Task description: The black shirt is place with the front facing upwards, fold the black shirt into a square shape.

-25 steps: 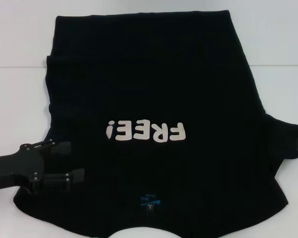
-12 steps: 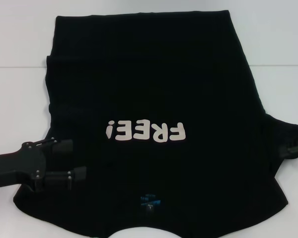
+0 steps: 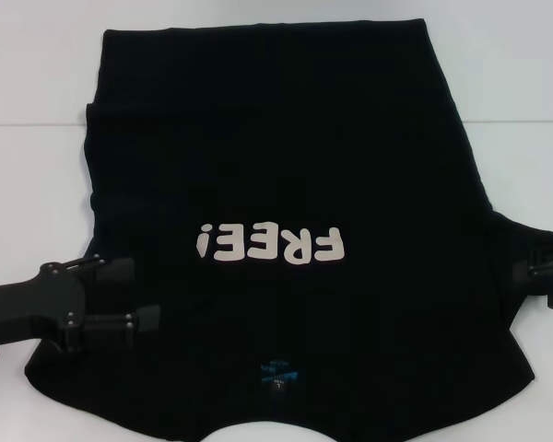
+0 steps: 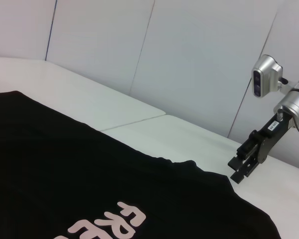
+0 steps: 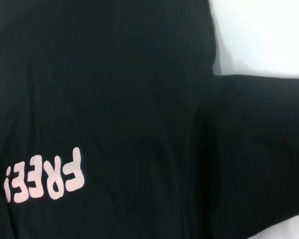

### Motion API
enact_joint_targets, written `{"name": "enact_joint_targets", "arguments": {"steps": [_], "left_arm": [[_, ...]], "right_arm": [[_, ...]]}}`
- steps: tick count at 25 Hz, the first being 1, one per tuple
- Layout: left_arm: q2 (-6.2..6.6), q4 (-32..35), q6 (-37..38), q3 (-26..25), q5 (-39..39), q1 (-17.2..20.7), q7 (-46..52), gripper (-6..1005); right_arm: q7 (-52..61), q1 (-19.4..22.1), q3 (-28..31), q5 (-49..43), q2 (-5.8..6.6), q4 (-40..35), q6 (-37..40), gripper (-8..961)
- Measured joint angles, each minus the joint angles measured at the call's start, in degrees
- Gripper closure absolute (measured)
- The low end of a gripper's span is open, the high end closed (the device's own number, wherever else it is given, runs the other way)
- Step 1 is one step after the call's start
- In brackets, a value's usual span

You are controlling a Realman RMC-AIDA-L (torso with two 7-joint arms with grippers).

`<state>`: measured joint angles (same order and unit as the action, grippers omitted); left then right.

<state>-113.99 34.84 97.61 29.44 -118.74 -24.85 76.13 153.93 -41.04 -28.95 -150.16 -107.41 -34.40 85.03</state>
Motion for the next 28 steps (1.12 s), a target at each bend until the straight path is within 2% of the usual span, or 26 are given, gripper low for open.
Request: {"name": "enact_joint_targets", "arguments": {"steps": [7,24,28], "left_arm": [[-0.05,-0.2,0.0,0.0,0.0,-0.1,0.2,49],[-0.09,-0.2,-0.5,0.0,0.0,-0.2,0.8,49],[-0.09,-0.2,-0.5,0.0,0.0,-0.2,0.8,49]], "right_arm": [[0.0,-0.2,-0.1,0.0,-0.56,0.7,-2.5,147],[-0.4,-1.6,-0.4,0.0,-1.05,2.9,-5.6,154],[-0.5,-1.7,-0.3,0.0,-1.07,2.7,-6.0,280]]}}
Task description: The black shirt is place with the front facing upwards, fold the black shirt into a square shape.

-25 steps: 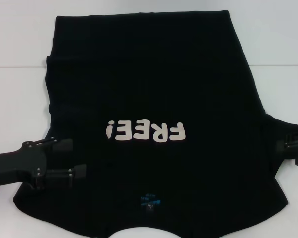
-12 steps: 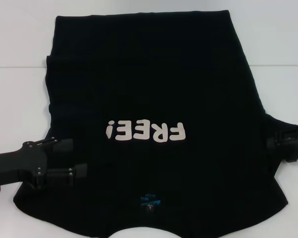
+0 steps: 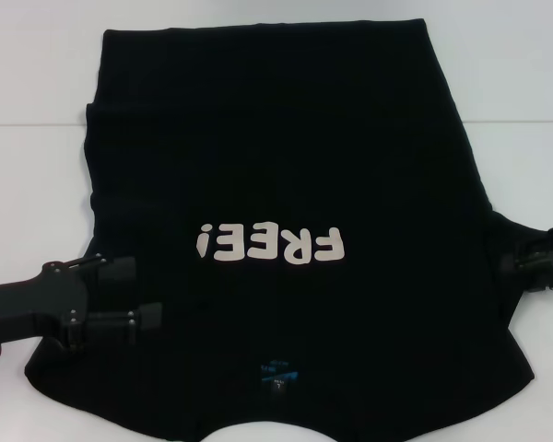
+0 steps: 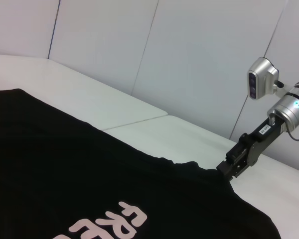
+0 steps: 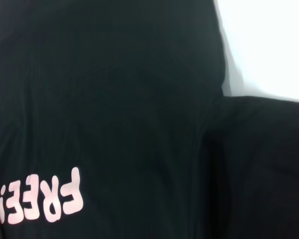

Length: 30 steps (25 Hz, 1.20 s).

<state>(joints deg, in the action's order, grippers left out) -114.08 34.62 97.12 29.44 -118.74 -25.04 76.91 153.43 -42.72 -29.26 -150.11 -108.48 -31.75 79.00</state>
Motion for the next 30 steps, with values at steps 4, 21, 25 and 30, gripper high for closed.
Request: {"name": "enact_joint_targets", "arguments": {"steps": [4,21,25,30], "left_arm": [[0.00,0.0,0.0,0.0,0.0,0.0,0.2,50],[0.00,0.0,0.1,0.1,0.0,0.1,1.1,49],[0.00,-0.2,0.1,0.1,0.0,0.1,1.5,50],[0.00,-0.3,0.0,0.1,0.0,0.1,1.5,49]], "right_arm": [[0.2,-0.1,-0.5,0.0,0.00,0.0,-0.6,405],[-0.2,-0.1,-2.4,-0.2,0.02,0.0,-2.2,907],[-1.1,-0.1,-2.3,-0.1,0.11,-0.4,-2.2,927],[-2.0,0.5,-1.9,0.1,0.68,-2.2,-1.4,930]]}}
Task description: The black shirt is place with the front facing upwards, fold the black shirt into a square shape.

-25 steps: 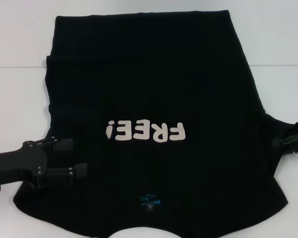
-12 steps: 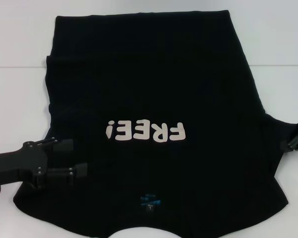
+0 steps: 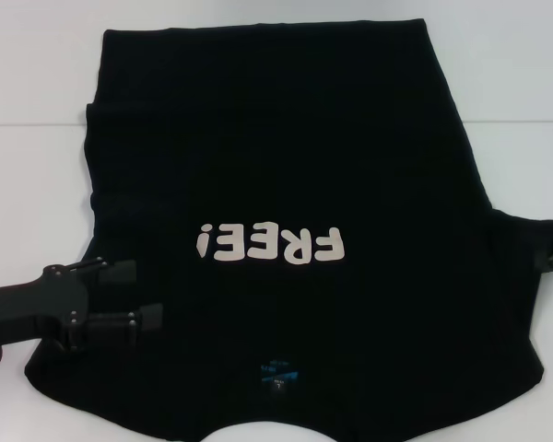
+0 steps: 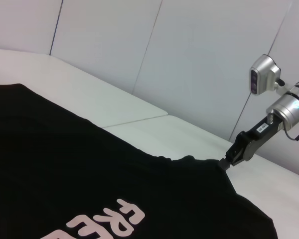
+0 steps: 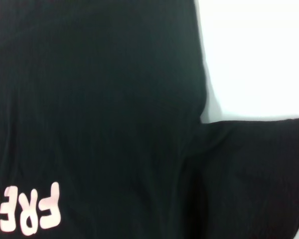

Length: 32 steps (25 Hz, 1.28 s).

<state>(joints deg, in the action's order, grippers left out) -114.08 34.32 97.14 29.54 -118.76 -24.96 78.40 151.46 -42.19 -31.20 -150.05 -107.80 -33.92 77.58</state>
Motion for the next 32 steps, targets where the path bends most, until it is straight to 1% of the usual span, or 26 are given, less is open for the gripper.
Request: {"name": "enact_joint_targets", "arguments": {"steps": [8,11,14,17,22,25,28,32], "left_arm": [[0.22,-0.3,0.0,0.0,-0.1,0.0,0.0,50],[0.27,-0.3,0.0,0.0,-0.1,0.0,0.0,49],[0.27,-0.3,0.0,0.0,-0.1,0.0,0.0,49],[0.27,-0.3,-0.1,0.0,-0.1,0.0,0.0,49],[0.26,-0.3,-0.1,0.0,-0.3,0.0,0.0,49],[0.26,-0.3,-0.1,0.0,-0.7,0.0,0.0,50],[0.23,-0.3,-0.1,-0.1,-0.9,0.0,0.0,50],[0.20,-0.3,-0.1,-0.5,-0.9,0.1,0.0,50]], "right_arm": [[-1.9,2.1,0.9,2.7,1.52,-4.3,3.2,931],[-2.9,2.2,0.9,3.2,1.70,-5.4,3.7,931],[-3.7,1.2,0.3,3.2,1.68,-5.7,3.9,929],[-4.7,-0.4,-1.0,3.2,1.24,-5.8,4.1,922],[-6.1,-4.3,-4.8,3.1,0.03,-5.9,4.3,910],[-6.3,-7.0,-8.2,3.0,-0.86,-6.0,4.4,903],[-6.3,-10.1,-11.9,2.7,-2.19,-6.1,4.8,896],[-6.3,-12.4,-15.0,2.5,-3.44,-6.1,5.3,887]]}}
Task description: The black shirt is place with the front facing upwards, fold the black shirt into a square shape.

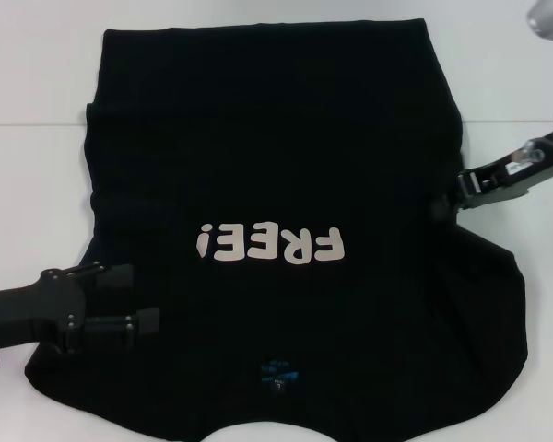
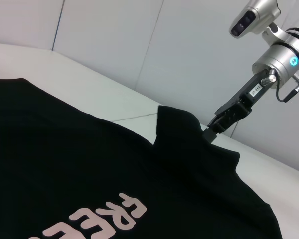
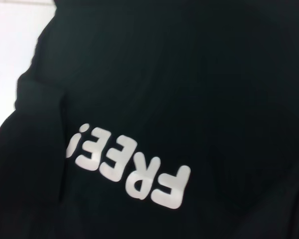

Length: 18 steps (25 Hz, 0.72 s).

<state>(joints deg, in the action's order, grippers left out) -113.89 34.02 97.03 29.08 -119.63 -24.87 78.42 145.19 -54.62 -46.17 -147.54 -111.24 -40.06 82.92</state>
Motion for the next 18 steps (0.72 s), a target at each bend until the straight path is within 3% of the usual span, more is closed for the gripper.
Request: {"name": "enact_joint_targets", "arguments": {"steps": [6,11,14,18], "left_arm": [[0.03,-0.1,-0.3,-0.2,0.0,0.1,0.9,50],[0.25,-0.1,-0.8,-0.3,0.2,0.1,2.7,49],[0.49,-0.1,-0.9,-1.2,0.4,0.1,5.0,49],[1.15,-0.1,-0.9,-2.8,0.2,0.1,11.4,49]], "right_arm": [[-0.7,-0.7,-0.4,0.8,-0.60,0.0,0.4,873],[-5.1,1.4,0.2,8.7,-0.28,0.6,1.9,861],[-8.7,4.2,0.3,13.8,0.11,0.6,2.0,614],[-17.5,9.2,1.6,21.2,0.18,0.7,2.0,414]]}}
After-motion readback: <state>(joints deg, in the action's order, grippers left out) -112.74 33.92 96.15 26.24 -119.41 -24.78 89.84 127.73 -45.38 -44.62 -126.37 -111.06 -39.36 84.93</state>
